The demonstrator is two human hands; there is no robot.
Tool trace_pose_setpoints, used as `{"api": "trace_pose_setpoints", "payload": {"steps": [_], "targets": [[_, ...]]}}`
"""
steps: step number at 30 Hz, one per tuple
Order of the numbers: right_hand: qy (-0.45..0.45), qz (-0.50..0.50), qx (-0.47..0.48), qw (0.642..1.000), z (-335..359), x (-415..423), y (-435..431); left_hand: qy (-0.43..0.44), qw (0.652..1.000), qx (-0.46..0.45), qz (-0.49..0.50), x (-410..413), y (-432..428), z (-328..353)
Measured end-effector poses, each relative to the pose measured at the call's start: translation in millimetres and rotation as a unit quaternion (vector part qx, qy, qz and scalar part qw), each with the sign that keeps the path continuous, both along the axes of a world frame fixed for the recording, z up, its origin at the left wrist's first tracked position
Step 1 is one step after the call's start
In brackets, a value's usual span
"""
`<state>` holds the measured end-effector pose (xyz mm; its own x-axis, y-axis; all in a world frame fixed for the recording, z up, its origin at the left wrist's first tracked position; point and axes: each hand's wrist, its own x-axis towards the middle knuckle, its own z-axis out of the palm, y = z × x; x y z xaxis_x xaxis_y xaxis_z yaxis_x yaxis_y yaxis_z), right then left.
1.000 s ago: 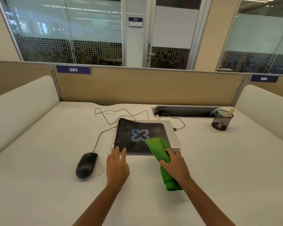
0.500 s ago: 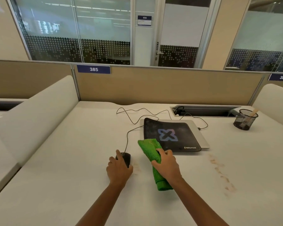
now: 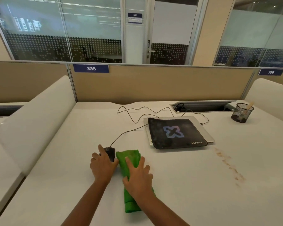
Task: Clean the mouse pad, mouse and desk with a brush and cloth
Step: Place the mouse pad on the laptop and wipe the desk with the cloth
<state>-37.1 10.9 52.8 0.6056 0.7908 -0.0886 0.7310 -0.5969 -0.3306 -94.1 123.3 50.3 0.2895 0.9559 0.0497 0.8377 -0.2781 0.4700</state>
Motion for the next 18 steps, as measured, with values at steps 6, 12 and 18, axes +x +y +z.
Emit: {"api": "trace_pose_setpoints", "payload": {"steps": [6,12,18], "targets": [[-0.056,0.067,-0.077,0.993,-19,-9,19,0.016,1.000,-0.008,-0.007,-7,4,-9],[-0.036,0.046,-0.069,0.996,-31,10,25,0.018,1.000,-0.003,-0.021,-5,-2,-11],[-0.043,0.019,-0.069,0.996,-36,31,13,0.028,0.999,-0.004,-0.041,7,-20,-12]]}}
